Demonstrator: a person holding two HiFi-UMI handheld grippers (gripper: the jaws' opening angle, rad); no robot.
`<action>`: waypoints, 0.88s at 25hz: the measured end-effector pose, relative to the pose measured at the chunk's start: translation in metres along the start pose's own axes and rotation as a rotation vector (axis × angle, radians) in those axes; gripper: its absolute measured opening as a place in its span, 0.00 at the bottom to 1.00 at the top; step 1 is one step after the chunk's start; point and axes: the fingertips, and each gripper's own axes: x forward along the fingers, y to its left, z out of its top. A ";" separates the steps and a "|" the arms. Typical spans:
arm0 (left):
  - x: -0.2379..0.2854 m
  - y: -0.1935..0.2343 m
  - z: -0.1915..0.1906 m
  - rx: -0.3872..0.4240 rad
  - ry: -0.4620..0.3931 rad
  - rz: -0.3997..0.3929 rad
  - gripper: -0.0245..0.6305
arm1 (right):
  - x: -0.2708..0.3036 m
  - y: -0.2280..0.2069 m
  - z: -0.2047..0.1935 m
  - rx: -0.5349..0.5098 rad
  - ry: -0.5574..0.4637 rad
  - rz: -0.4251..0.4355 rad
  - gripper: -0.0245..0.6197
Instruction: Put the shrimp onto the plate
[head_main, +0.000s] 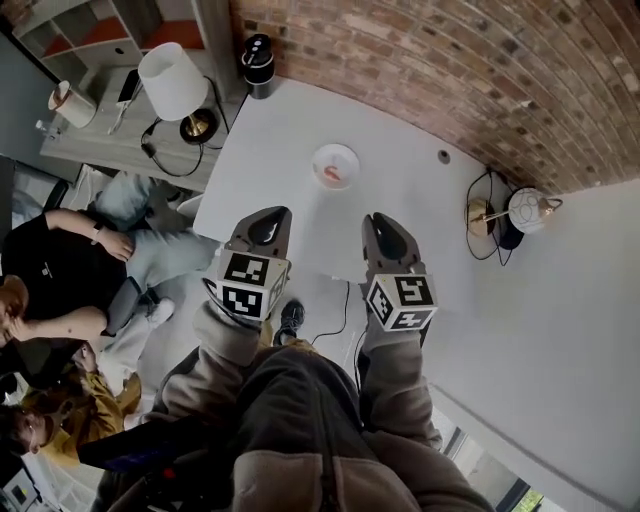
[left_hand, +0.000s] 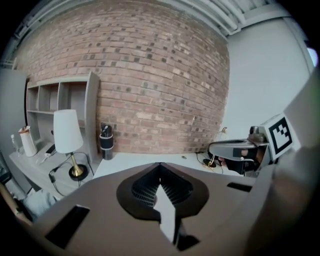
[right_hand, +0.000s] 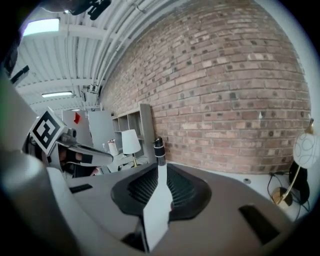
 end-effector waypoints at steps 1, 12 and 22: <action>-0.004 -0.008 0.016 0.023 -0.030 -0.010 0.04 | -0.011 0.002 0.013 -0.012 -0.030 -0.009 0.12; -0.056 -0.073 0.142 0.162 -0.285 -0.040 0.04 | -0.107 0.011 0.127 -0.091 -0.294 -0.091 0.12; -0.083 -0.078 0.176 0.211 -0.359 -0.020 0.04 | -0.138 0.013 0.174 -0.123 -0.409 -0.132 0.05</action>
